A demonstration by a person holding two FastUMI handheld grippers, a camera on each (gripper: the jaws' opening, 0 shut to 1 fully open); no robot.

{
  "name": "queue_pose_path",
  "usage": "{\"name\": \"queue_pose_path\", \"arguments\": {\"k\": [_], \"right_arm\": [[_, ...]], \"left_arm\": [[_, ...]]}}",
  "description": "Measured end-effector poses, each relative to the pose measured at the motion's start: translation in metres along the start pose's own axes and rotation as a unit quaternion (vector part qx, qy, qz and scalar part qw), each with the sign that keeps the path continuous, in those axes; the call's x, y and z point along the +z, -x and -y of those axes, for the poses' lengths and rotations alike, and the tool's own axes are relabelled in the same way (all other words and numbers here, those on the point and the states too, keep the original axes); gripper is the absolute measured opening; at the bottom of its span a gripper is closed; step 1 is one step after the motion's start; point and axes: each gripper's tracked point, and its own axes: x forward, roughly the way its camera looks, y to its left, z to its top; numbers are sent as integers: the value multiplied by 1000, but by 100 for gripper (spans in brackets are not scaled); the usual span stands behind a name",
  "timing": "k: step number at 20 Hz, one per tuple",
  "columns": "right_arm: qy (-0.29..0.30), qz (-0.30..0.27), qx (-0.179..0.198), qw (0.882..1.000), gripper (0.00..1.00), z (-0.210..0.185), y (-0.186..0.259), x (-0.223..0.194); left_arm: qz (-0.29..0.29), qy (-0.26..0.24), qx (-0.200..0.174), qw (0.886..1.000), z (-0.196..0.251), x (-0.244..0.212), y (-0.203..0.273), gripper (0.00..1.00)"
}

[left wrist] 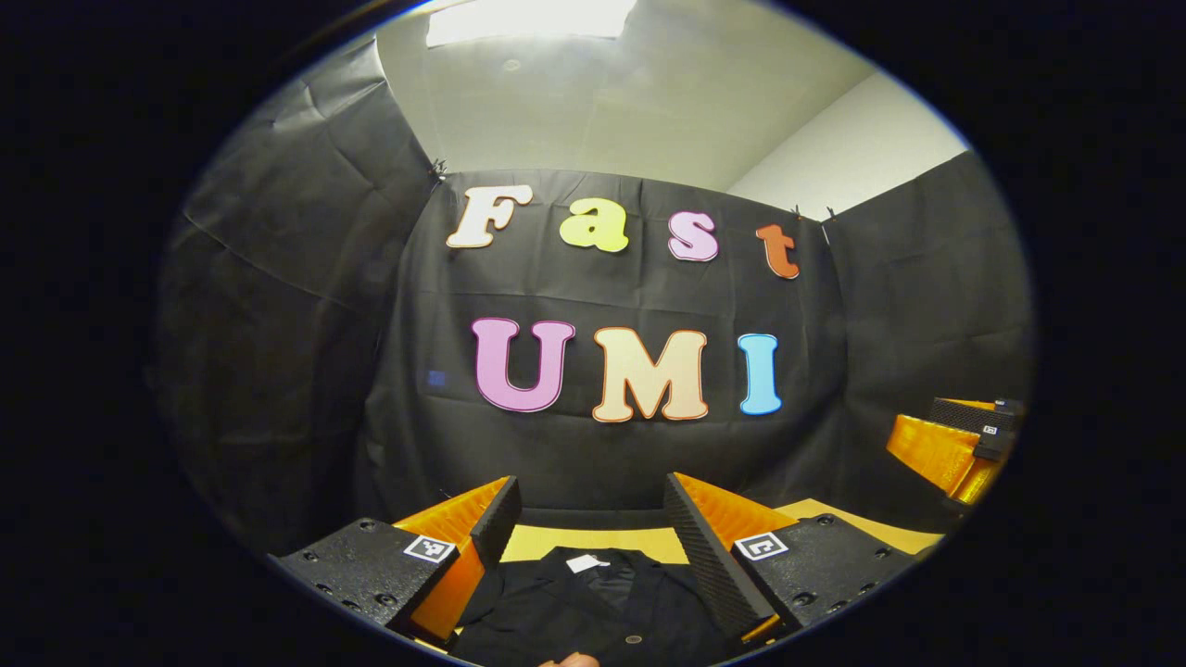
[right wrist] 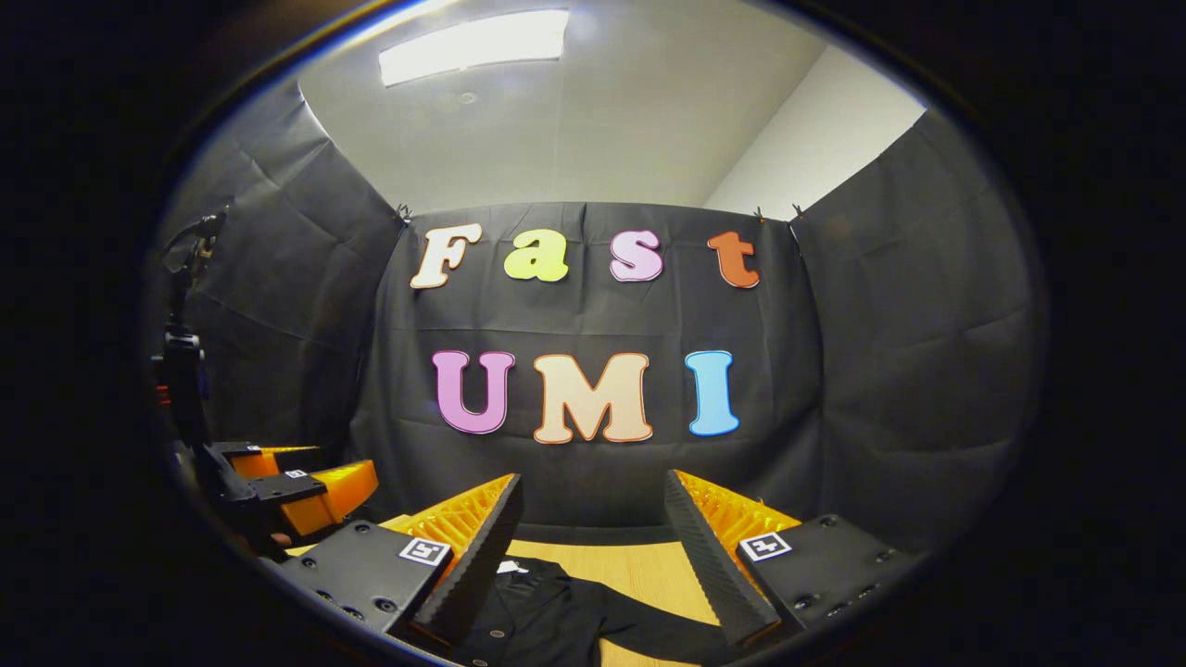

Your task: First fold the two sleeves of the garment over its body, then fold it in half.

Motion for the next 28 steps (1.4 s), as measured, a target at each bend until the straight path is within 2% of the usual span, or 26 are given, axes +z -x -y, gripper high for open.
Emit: {"name": "queue_pose_path", "arguments": {"k": [4, 9, 11, 18, 23, 28], "right_arm": [[9, -9, 8, 1000, 96, 5, -5, -9], [44, -26, -4, 999, 96, 40, -15, -25], [46, -38, -8, 998, 99, 58, -20, -36], [54, -74, -45, 995, 99, 146, -29, -70], [68, -137, -52, 987, 98, 205, -28, -121], [56, -224, -45, 972, 98, 242, -16, -188]], "left_arm": [[-3, -3, 13, 1000, -2, -3, -1, 94], [-3, -9, 28, 1000, 4, -3, -1, 93], [-4, -12, 33, 999, 9, -2, 0, 92], [-11, -24, 43, 999, 36, -7, 7, 93], [-22, -30, 44, 998, 64, -15, 13, 93], [-28, -47, 49, 997, 81, -20, 14, 94]]}}
